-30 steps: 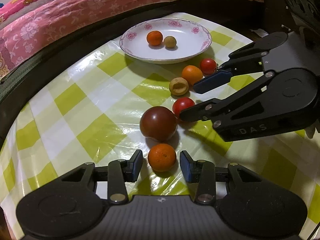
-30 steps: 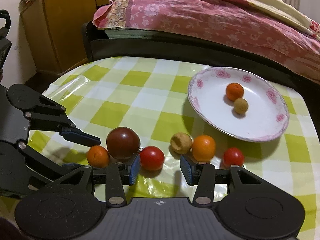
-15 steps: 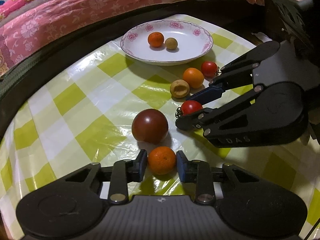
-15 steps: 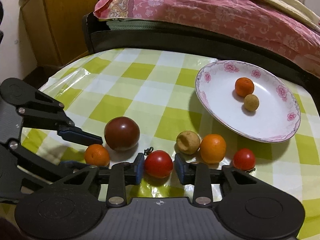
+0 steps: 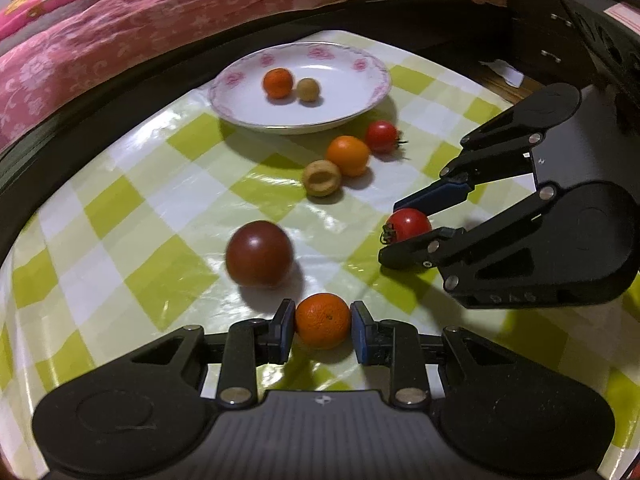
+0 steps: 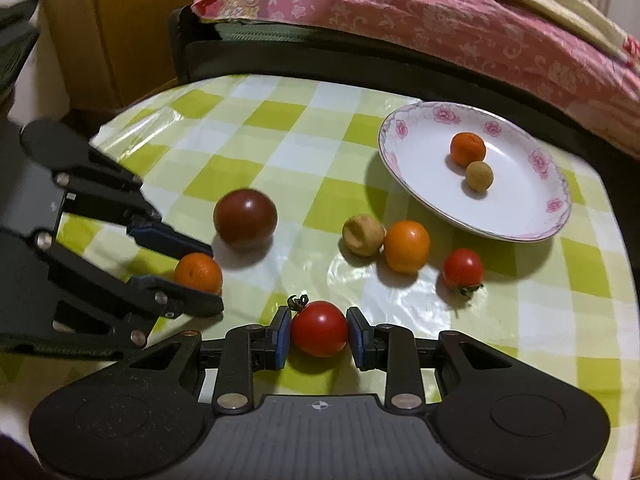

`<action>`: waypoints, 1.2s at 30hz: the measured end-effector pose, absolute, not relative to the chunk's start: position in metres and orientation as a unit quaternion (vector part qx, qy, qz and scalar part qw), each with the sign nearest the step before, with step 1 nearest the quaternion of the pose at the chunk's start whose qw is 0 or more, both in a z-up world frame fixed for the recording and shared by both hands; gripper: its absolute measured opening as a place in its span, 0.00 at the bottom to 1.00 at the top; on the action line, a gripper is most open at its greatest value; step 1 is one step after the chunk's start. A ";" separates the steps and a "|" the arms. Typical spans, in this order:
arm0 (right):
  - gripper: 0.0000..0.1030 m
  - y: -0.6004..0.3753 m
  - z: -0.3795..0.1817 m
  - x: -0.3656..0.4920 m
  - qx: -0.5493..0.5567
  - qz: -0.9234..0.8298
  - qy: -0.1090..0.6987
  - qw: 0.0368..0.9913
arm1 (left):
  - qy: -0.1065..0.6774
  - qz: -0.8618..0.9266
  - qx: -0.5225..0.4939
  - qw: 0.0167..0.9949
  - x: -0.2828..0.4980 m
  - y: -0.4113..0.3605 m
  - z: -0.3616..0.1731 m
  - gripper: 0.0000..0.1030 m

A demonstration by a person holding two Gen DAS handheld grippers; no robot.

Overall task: Organize fruits
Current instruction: 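Carry the mandarin and the cherry tomato together over the white plate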

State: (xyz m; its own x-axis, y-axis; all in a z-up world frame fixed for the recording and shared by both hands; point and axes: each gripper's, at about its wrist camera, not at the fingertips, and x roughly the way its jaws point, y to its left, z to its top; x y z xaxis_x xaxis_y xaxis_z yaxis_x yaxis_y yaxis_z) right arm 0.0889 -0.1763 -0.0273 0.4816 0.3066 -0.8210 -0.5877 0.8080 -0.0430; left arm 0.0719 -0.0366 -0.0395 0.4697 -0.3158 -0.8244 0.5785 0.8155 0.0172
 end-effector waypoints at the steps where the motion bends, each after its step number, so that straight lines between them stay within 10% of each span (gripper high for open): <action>1: 0.25 -0.177 -0.027 0.086 -0.167 0.264 0.433 0.846 | 0.440 -0.268 0.152 0.844 0.071 -0.039 -0.040 0.36; 20: 0.31 -0.188 -0.031 0.086 -0.145 0.264 0.434 0.849 | 0.451 -0.263 0.152 0.839 0.075 -0.038 -0.044 0.59; 36: 0.25 -0.183 -0.029 0.088 -0.149 0.231 0.451 0.849 | 0.465 -0.267 0.157 0.829 0.076 -0.054 -0.039 0.36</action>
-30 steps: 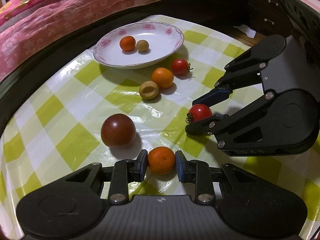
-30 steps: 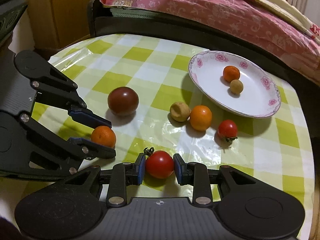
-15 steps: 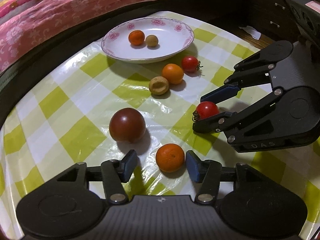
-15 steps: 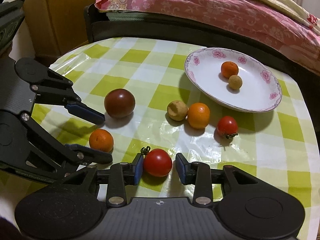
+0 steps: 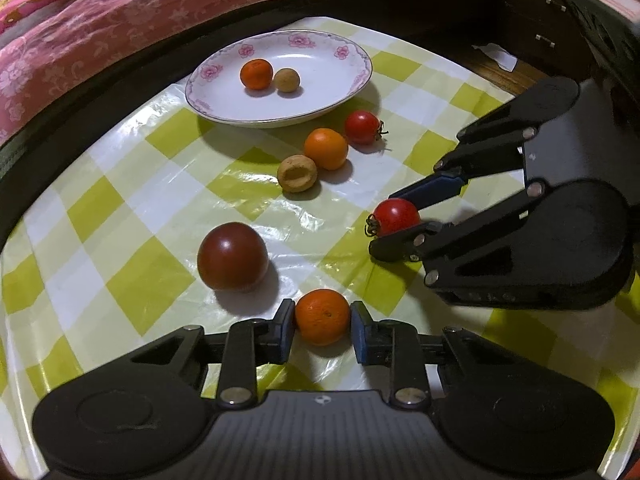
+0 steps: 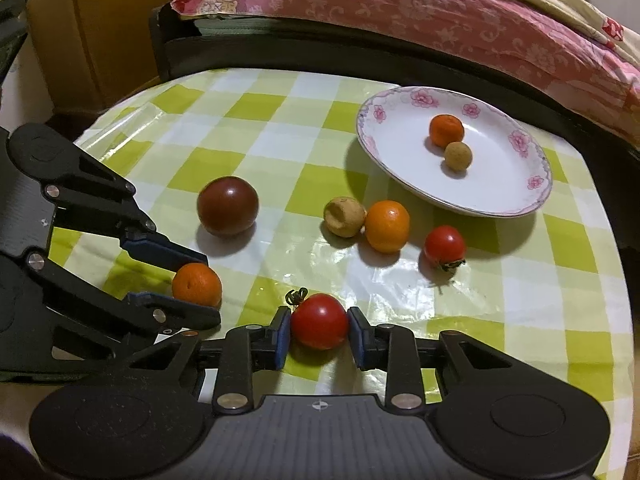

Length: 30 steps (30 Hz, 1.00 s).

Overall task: Organize fruits
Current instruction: 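Carry the mandarin and the cherry tomato together over the white plate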

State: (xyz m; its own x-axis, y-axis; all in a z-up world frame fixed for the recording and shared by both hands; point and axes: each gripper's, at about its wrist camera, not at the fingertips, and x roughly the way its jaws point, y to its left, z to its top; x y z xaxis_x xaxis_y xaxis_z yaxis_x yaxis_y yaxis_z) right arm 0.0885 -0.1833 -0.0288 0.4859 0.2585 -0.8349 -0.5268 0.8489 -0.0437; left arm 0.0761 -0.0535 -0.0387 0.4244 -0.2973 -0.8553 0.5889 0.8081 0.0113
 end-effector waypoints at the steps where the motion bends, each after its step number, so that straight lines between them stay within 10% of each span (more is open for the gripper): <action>1: 0.25 -0.183 -0.029 0.089 -0.149 0.230 0.452 0.849 | 0.463 -0.266 0.157 0.830 0.077 -0.055 -0.037 0.36; 30: 0.25 -0.211 0.008 0.151 -0.085 0.148 0.405 0.899 | 0.390 -0.209 0.124 0.888 0.168 -0.080 0.005 0.36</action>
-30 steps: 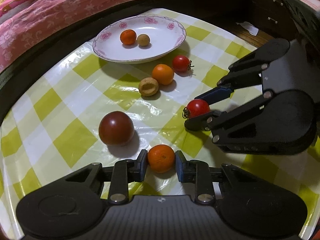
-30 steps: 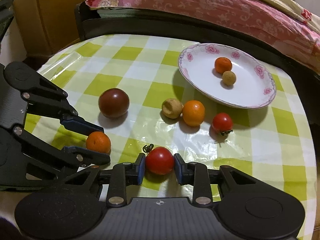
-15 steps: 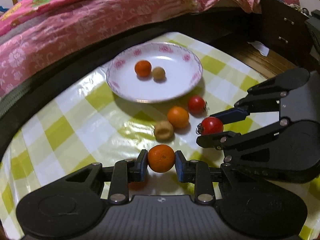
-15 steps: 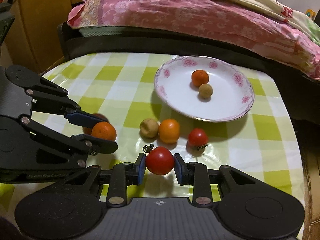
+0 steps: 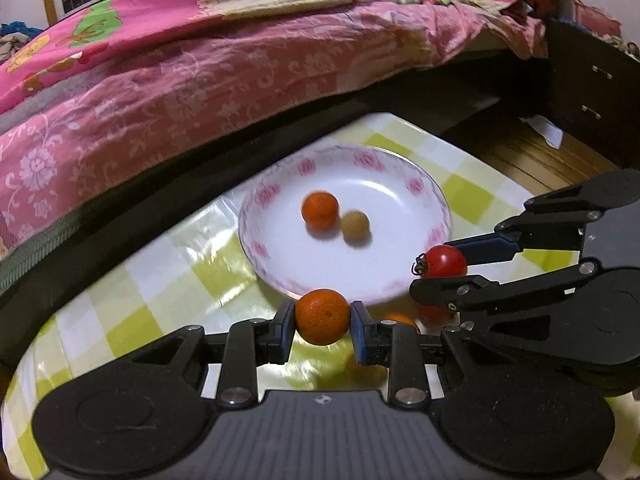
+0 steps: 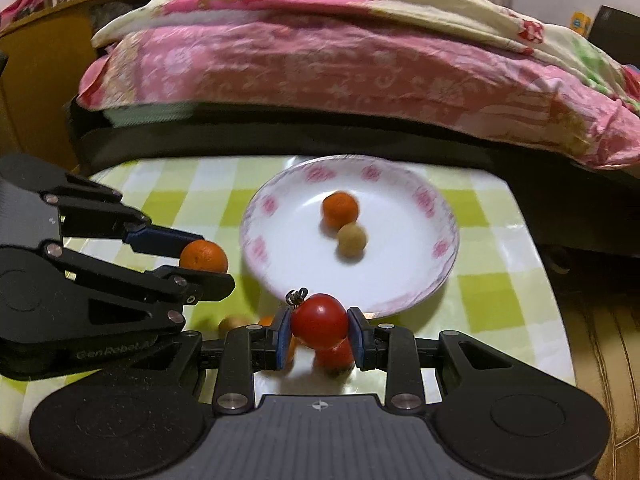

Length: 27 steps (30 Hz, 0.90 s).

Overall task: Organize fruits
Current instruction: 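Carry the mandarin and the cherry tomato together over the white plate, then lower both fruits into the plate and open both tools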

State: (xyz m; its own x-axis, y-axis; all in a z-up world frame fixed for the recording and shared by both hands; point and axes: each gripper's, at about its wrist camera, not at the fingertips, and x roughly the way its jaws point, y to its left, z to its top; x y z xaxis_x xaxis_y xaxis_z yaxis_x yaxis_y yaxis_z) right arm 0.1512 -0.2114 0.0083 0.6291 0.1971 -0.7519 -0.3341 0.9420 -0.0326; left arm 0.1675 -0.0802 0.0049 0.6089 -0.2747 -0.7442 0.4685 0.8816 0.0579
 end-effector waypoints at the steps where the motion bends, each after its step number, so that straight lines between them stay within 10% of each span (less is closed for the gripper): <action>1: 0.25 -0.212 0.009 0.155 -0.081 0.144 0.402 0.900 | 0.388 -0.208 0.125 0.889 0.171 -0.081 0.005 0.36; 27: 0.25 -0.223 -0.013 0.203 -0.086 0.103 0.396 0.908 | 0.401 -0.195 0.136 0.885 0.209 -0.102 -0.020 0.36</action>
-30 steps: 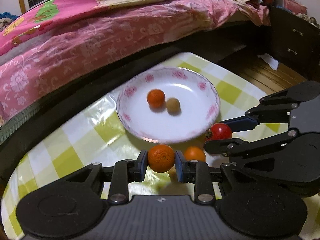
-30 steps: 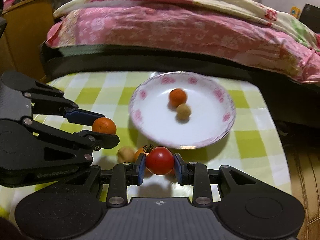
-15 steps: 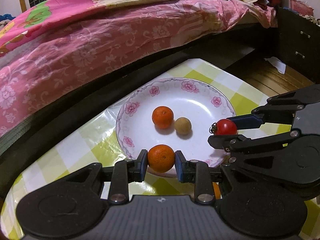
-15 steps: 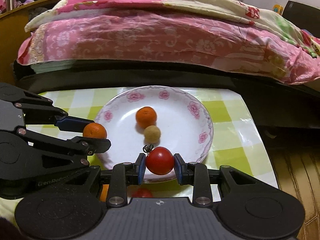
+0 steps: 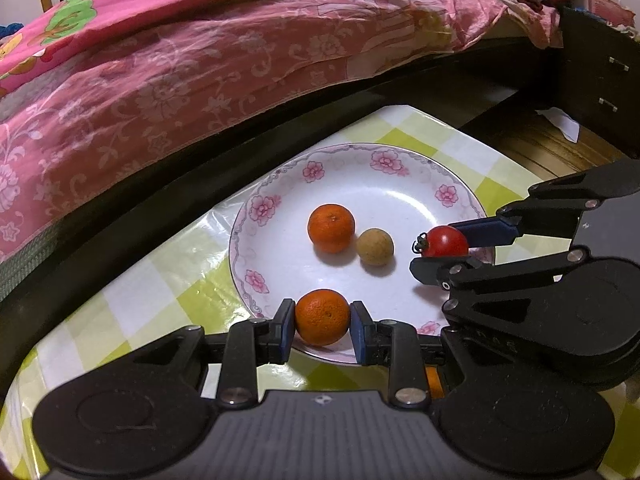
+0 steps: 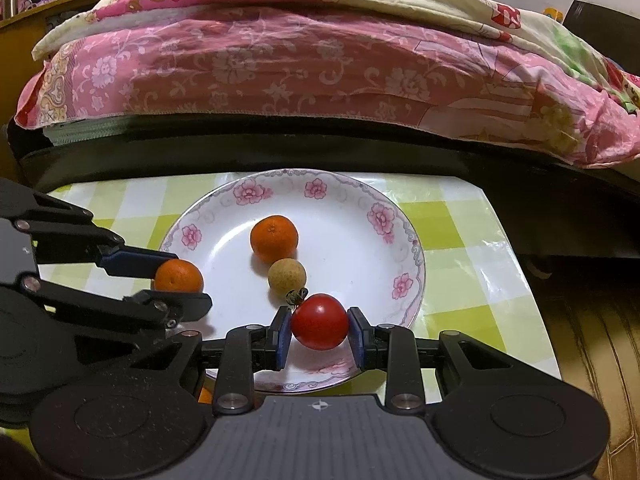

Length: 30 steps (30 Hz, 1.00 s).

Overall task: Organize fruits
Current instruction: 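Lower both fruits into the plate and open both tools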

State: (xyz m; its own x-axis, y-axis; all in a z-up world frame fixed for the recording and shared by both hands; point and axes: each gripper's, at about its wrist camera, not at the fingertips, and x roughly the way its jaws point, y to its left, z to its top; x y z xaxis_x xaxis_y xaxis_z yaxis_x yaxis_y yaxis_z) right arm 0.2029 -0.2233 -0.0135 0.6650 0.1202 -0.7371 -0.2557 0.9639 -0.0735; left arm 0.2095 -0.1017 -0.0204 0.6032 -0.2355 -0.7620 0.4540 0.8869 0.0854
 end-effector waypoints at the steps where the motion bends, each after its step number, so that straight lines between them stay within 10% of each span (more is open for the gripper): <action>1: 0.25 -0.223 -0.014 0.204 -0.085 0.103 0.397 0.908 | 0.401 -0.195 0.136 0.885 0.210 -0.102 -0.021 0.36; 30: 0.30 -0.225 -0.015 0.210 -0.078 0.096 0.393 0.911 | 0.391 -0.179 0.149 0.890 0.208 -0.105 -0.018 0.38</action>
State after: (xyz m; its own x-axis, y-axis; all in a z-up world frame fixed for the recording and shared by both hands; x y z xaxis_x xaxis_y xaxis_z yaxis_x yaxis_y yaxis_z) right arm 0.2095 -0.2255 -0.0150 0.6723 0.1146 -0.7313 -0.2368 0.9693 -0.0658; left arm 0.2084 -0.1051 -0.0179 0.6301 -0.2028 -0.7496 0.4361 0.8911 0.1254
